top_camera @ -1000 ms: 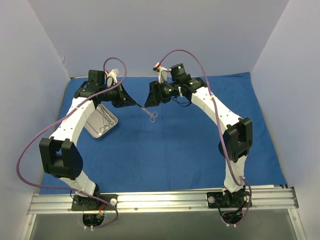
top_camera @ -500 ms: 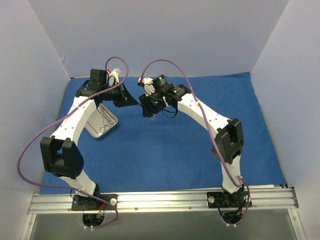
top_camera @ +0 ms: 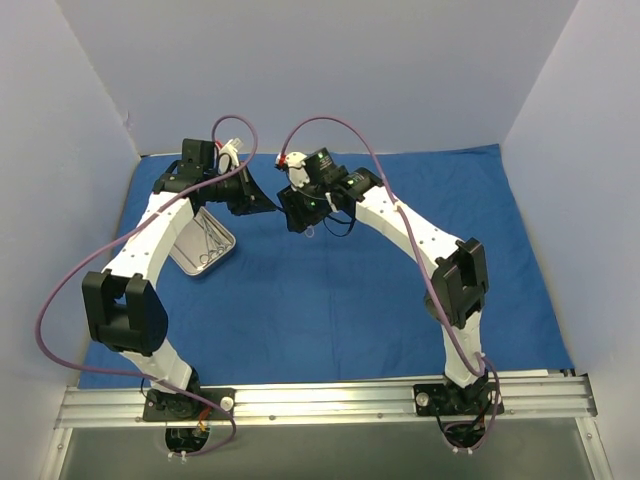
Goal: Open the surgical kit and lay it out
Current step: Place the medical item in the surgical kit.
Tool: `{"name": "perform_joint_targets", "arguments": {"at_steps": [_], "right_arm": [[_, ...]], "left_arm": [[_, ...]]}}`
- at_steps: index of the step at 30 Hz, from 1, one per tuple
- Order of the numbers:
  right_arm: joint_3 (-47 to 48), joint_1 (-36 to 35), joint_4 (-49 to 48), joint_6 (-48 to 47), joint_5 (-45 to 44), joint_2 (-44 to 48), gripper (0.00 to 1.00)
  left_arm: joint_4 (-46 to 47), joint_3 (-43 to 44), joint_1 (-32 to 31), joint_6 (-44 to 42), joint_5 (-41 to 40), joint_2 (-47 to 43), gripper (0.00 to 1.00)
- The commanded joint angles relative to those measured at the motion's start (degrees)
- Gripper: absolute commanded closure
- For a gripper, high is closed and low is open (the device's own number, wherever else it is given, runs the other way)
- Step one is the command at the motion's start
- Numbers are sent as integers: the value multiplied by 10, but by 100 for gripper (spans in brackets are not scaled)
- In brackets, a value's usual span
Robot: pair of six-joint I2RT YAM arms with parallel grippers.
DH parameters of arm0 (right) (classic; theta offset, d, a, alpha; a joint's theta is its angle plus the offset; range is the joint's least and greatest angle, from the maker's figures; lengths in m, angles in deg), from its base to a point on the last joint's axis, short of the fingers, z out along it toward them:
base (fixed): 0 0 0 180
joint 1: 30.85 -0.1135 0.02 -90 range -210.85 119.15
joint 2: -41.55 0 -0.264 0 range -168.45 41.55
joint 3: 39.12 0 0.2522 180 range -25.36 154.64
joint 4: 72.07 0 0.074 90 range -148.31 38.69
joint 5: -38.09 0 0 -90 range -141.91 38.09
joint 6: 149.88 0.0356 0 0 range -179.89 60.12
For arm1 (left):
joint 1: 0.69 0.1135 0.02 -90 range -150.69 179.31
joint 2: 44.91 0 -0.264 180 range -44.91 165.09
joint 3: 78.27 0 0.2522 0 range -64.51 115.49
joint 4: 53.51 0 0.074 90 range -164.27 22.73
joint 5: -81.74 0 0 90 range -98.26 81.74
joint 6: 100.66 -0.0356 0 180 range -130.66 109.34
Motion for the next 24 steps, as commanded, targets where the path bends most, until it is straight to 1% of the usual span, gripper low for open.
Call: {"name": "perform_joint_targets", "arguments": {"at_steps": [1,3,9,16,24], "right_arm": [[22,-8,22,-4,4,50,52],[19,-8,21,0,5,66,46],[23,-9,31,-10,4,56,41],[14,-9,22,-26,15,30,40],[34,-9,17,-33,18,-3,41]], "left_arm": [[-20,26,-1,-17,-1,14,98],[-38,37,-1,-28,-5,24,98],[-32,32,-1,-31,0,20,98],[-22,29,-1,-29,19,12,98],[-3,6,-1,-15,43,-3,98]]}}
